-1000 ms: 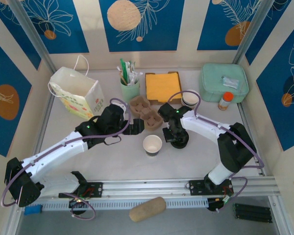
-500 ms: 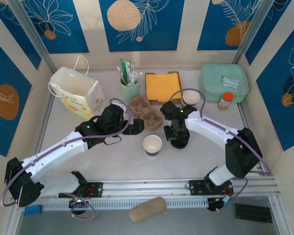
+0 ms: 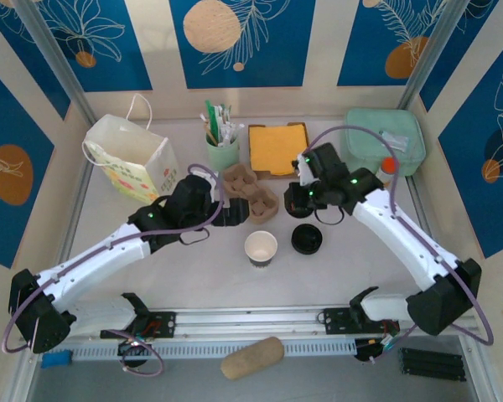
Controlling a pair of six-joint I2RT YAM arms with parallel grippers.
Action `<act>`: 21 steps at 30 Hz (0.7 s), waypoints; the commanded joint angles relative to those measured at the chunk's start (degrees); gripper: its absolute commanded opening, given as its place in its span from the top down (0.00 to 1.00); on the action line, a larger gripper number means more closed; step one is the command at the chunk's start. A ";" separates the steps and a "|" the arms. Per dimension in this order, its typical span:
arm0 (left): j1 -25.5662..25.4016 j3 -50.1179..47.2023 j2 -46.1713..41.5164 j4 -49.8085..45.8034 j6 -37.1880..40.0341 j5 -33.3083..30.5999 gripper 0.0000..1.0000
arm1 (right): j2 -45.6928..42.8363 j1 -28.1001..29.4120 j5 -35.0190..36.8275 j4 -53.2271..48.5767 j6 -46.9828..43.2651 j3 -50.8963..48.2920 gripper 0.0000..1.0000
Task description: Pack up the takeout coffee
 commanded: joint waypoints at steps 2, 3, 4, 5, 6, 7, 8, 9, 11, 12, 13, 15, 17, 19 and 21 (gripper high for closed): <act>3.35 5.09 -0.14 6.65 -3.21 4.96 0.01 | -1.91 -4.67 -23.18 12.57 7.42 1.43 1.00; 4.37 5.82 -0.23 8.06 -4.37 6.30 0.01 | -1.89 -5.47 -26.30 15.55 9.11 1.69 1.00; 5.23 6.38 -0.37 9.58 -5.75 7.51 0.01 | -1.75 -5.96 -28.56 17.86 10.37 1.97 1.00; 6.32 6.87 -0.36 11.43 -7.41 9.08 0.01 | -1.52 -6.36 -31.10 20.53 11.78 2.34 1.00; 7.36 7.07 -0.45 13.77 -9.14 10.80 0.01 | -1.38 -6.61 -33.28 23.38 13.31 2.53 1.00; 8.23 7.18 -0.54 15.64 -11.00 12.31 0.01 | -1.14 -6.77 -34.98 26.25 14.61 2.53 1.00; 9.11 7.03 -0.72 18.13 -13.72 13.75 0.00 | -0.94 -7.01 -37.27 29.68 16.48 2.50 1.00; 9.97 6.75 -0.99 20.59 -16.15 15.09 0.01 | -0.61 -7.11 -39.23 33.17 18.32 2.38 1.00; 11.07 6.11 -1.56 25.14 -20.14 16.92 0.01 | -0.04 -7.21 -42.07 39.47 21.48 2.24 1.00; 11.43 5.73 -1.92 27.31 -21.87 17.56 0.00 | 0.24 -7.21 -43.54 42.93 23.12 2.06 1.00; 11.61 5.47 -2.18 28.61 -23.19 18.00 0.01 | 0.53 -7.15 -44.67 45.96 24.63 1.95 1.00; 11.81 4.49 -2.85 32.22 -26.14 19.00 0.01 | 1.40 -6.98 -46.78 51.88 27.70 2.00 1.00; 12.05 3.42 -3.51 35.36 -28.87 19.80 0.01 | 2.27 -6.58 -48.40 56.91 30.13 2.17 1.00; 12.20 2.49 -4.22 38.02 -31.27 20.18 0.01 | 3.14 -6.03 -49.73 60.83 31.39 2.55 1.00; 12.32 1.95 -4.87 39.95 -33.09 20.42 0.01 | 3.90 -5.39 -50.78 63.94 32.03 2.70 1.00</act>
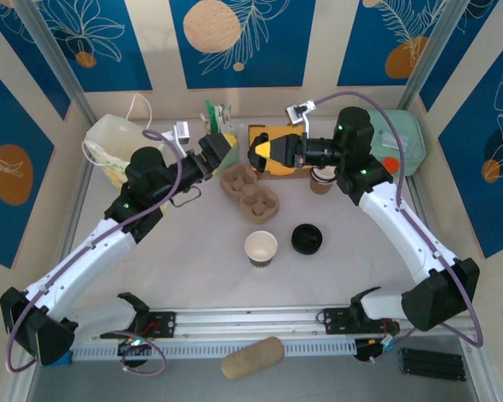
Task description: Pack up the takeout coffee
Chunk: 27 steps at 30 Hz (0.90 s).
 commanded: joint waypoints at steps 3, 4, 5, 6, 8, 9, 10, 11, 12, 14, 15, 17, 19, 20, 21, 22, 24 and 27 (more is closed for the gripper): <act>0.57 -0.88 -2.11 8.43 -6.80 3.29 0.01 | 2.03 2.04 -6.81 13.96 4.79 1.87 1.00; 0.54 -0.88 -2.19 8.68 -7.06 3.50 0.00 | 2.29 2.42 -7.24 14.92 4.87 1.96 1.00; 0.55 -0.90 -2.31 8.89 -7.39 3.85 0.01 | 2.57 2.74 -7.64 15.88 4.81 2.03 1.00; 0.62 -0.89 -2.34 8.91 -7.70 4.28 0.00 | 2.75 3.01 -7.94 16.58 4.87 2.07 1.00; 0.64 -1.33 -2.42 9.07 -8.29 4.64 0.01 | 3.14 3.63 -8.46 17.82 5.13 2.35 1.00; 0.57 -1.49 -2.44 9.12 -8.61 4.82 0.01 | 3.31 3.91 -8.74 18.19 5.18 2.55 1.00; 0.60 -1.63 -2.46 9.17 -8.70 4.97 0.00 | 3.42 4.13 -8.70 18.34 5.12 2.72 1.00; 0.61 -1.72 -2.42 9.23 -8.93 5.10 0.01 | 3.47 4.37 -8.68 18.46 5.10 2.88 1.00; 0.60 -1.89 -2.26 9.66 -9.26 5.23 0.01 | 3.64 4.61 -8.72 18.61 4.99 3.14 1.00; 0.59 -2.05 -1.79 10.88 -10.02 5.79 0.01 | 3.85 5.06 -8.52 18.46 4.97 3.54 1.00; 0.53 -2.11 -1.64 11.45 -10.40 5.90 0.01 | 4.01 5.14 -8.44 18.49 4.94 3.62 1.00; 0.59 -2.35 -1.29 12.65 -11.13 6.20 0.01 | 4.17 5.45 -8.29 18.62 4.91 3.87 1.00; 0.50 -2.37 -0.89 13.81 -11.87 6.64 0.01 | 4.42 5.66 -8.03 18.74 4.89 3.97 1.00; 0.53 -2.45 -0.75 14.20 -12.16 6.77 0.01 | 4.51 5.73 -7.97 18.72 4.89 4.02 1.00; 0.45 -2.55 -0.67 14.63 -12.41 6.84 0.00 | 4.61 5.87 -7.79 18.77 4.81 4.09 1.00; 0.31 -2.64 -0.66 14.97 -12.63 6.85 0.01 | 4.73 5.88 -7.74 18.80 4.80 4.13 1.00; 0.19 -2.93 -0.66 15.38 -12.75 6.71 0.01 | 4.87 5.97 -7.52 18.72 4.77 4.05 1.00; -0.14 -2.99 -0.48 15.70 -12.73 6.83 0.01 | 5.13 6.15 -7.33 19.11 4.92 3.86 1.00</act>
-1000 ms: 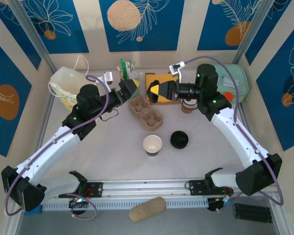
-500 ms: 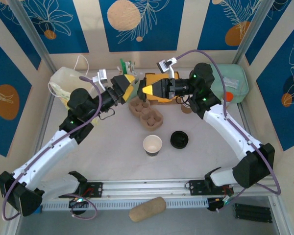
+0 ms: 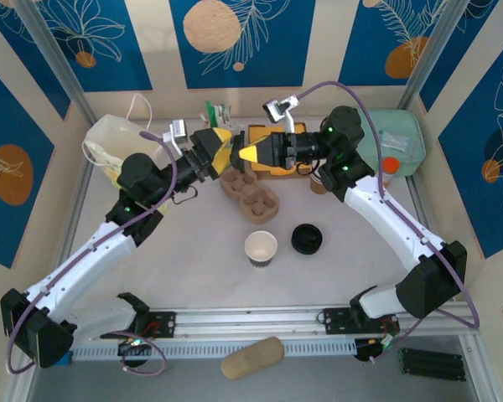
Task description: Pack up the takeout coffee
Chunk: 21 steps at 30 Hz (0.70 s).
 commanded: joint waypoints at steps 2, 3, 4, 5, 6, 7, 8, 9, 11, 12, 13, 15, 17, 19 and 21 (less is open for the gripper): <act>-0.56 -0.44 0.32 3.78 -0.87 1.36 0.00 | 0.38 0.68 0.17 1.21 0.46 1.37 1.00; -0.64 -0.50 0.36 3.96 -0.94 1.35 0.00 | 0.40 0.80 0.20 1.15 0.50 1.30 1.00; -0.78 -0.65 0.47 4.15 -0.93 1.36 0.01 | 0.47 0.78 0.17 1.15 0.46 1.30 1.00; -0.87 -0.76 0.56 4.30 -1.03 1.26 0.01 | 0.44 0.75 0.27 1.14 0.38 1.32 1.00; -0.92 -0.89 0.65 4.53 -1.10 1.13 0.02 | 0.44 0.85 0.25 1.17 0.40 1.30 1.00; -1.04 -1.02 0.76 4.76 -1.24 1.12 0.02 | 0.40 0.83 0.29 1.05 0.40 1.36 1.00; -1.09 -1.18 0.88 4.98 -1.28 1.17 0.02 | 0.44 0.85 0.35 1.04 0.32 1.36 1.00; -1.26 -1.41 1.04 5.33 -1.53 1.11 0.03 | 0.44 0.89 0.39 0.82 0.24 1.31 1.00; -1.42 -1.71 1.12 5.81 -1.70 1.03 0.04 | 0.38 0.79 0.54 0.74 0.25 1.30 1.00; -1.45 -1.89 1.21 5.94 -1.77 0.94 0.04 | 0.35 0.84 0.50 0.67 0.12 1.29 1.00; -1.57 -2.03 1.21 6.03 -1.88 0.88 0.05 | 0.32 0.88 0.61 0.56 0.07 1.34 1.00; -1.61 -2.22 1.34 6.33 -1.93 0.74 0.06 | 0.32 0.85 0.70 0.45 0.02 1.33 1.00; -1.75 -2.34 1.44 6.58 -1.97 0.74 0.08 | 0.33 0.78 0.62 0.34 0.00 1.29 1.00; -1.77 -2.31 1.66 6.90 -2.10 0.81 0.10 | 0.22 0.84 0.70 0.05 -0.13 1.28 1.00; -1.87 -2.28 1.85 7.21 -2.13 0.83 0.12 | 0.23 0.85 0.71 -0.09 -0.25 1.13 1.00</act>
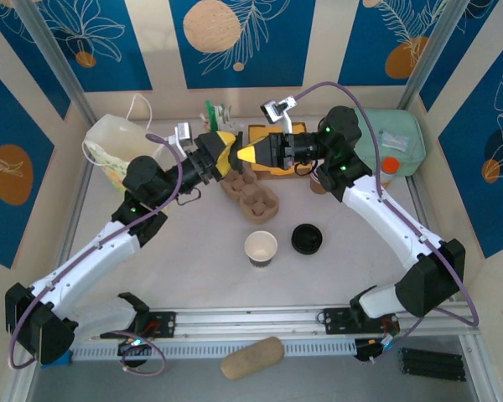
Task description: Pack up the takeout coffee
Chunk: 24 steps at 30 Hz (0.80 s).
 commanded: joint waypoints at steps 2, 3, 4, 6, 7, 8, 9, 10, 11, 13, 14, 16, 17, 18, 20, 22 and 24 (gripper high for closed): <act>-0.71 -0.28 0.61 3.08 -0.26 0.60 0.13 | -0.16 0.38 0.57 -0.33 -0.45 1.18 1.00; -0.72 -0.25 0.69 3.27 -0.28 0.55 0.14 | -0.17 0.40 0.56 -0.44 -0.52 1.08 1.00; -0.76 -0.27 0.77 3.37 -0.31 0.54 0.14 | -0.14 0.39 0.62 -0.58 -0.55 1.03 1.00; -0.90 -0.40 0.88 3.56 -0.44 0.36 0.14 | -0.12 0.47 0.66 -0.89 -0.76 0.95 1.00; -1.02 -0.53 0.92 3.81 -0.50 0.37 0.14 | -0.04 0.49 0.66 -0.95 -0.83 1.00 1.00; -1.09 -0.57 0.97 3.92 -0.55 0.28 0.15 | -0.10 0.48 0.64 -1.03 -0.89 0.96 1.00; -1.14 -0.67 1.05 4.09 -0.60 0.20 0.15 | -0.03 0.47 0.66 -1.04 -0.95 1.00 1.00; -1.18 -0.71 1.10 4.17 -0.64 0.20 0.16 | -0.03 0.51 0.62 -1.10 -1.00 1.00 1.00; -1.20 -0.73 1.14 4.39 -0.71 0.19 0.17 | -0.02 0.47 0.61 -1.22 -1.04 0.94 1.00; -1.25 -0.73 1.23 4.52 -0.73 0.15 0.19 | -0.07 0.47 0.73 -1.35 -1.25 0.90 1.00; -1.29 -0.78 1.23 4.59 -0.76 0.09 0.20 | -0.06 0.47 0.75 -1.41 -1.20 0.85 1.00; -1.30 -0.76 1.24 4.77 -0.77 0.02 0.22 | -0.03 0.47 0.81 -1.69 -1.42 0.91 1.00; -1.32 -0.84 1.21 4.84 -0.80 0.02 0.23 | -0.03 0.47 0.83 -1.69 -1.44 0.90 1.00; -1.27 -0.84 1.21 4.96 -0.84 -0.02 0.23 | 0.05 0.46 0.84 -1.79 -1.49 0.84 1.00; -1.42 -1.05 1.23 5.27 -1.04 -0.08 0.24 | 0.04 0.47 0.85 -1.93 -1.58 0.80 1.00; -1.37 -1.28 1.30 5.74 -1.33 -0.24 0.25 | 0.02 0.48 1.02 -2.23 -1.64 0.73 1.00; -1.42 -1.46 1.32 6.01 -1.56 -0.33 0.27 | -0.04 0.47 1.19 -2.36 -1.71 0.76 1.00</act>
